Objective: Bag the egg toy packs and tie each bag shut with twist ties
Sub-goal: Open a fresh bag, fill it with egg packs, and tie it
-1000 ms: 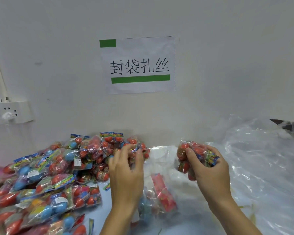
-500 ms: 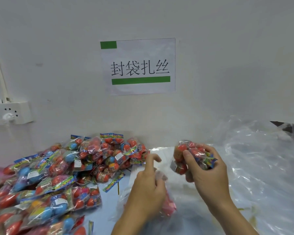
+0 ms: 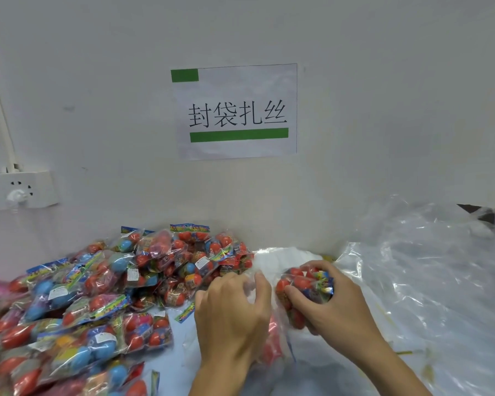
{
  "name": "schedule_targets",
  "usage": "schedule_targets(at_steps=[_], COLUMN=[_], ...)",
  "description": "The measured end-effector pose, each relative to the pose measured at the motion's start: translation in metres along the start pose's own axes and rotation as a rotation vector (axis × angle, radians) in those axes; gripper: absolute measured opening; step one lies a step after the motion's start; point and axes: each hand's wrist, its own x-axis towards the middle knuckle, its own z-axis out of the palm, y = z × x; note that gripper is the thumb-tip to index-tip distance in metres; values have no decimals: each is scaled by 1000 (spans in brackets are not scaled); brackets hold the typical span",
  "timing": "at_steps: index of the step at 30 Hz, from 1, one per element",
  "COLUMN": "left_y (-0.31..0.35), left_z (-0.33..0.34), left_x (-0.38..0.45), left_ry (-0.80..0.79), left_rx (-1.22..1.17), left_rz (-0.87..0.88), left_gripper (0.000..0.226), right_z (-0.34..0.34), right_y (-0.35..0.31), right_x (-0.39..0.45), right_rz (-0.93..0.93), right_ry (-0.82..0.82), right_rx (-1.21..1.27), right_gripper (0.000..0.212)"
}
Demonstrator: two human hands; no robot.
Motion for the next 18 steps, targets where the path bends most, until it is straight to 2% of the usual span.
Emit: schedule_targets(at_steps=[4,5,8,9,12,18], left_y=[2,2,-1,-2,-9,-7], left_z=[0,2,8,10,16,16], left_x=[0,0,1,0,0,-2], left_ry=[-64,-92,-207,-268,-401,-376], left_rx=[-3,6,57,70,54,-45], left_rz=[-36,-42,8,29,81,183], left_gripper=[65,61,20,28,55,68], right_z=[-2,-2,-1,-1,0,6], right_y=[0,0,-3,-4,-5,-6], right_x=[2,3,4,4,4,0], right_rz=[-44,-54,-85,-88,-97,-33], right_ry=[204,253,352,366,352,91], right_rx=[22,42,106,126,163,168], right_gripper=[35,35,35,36,39,34])
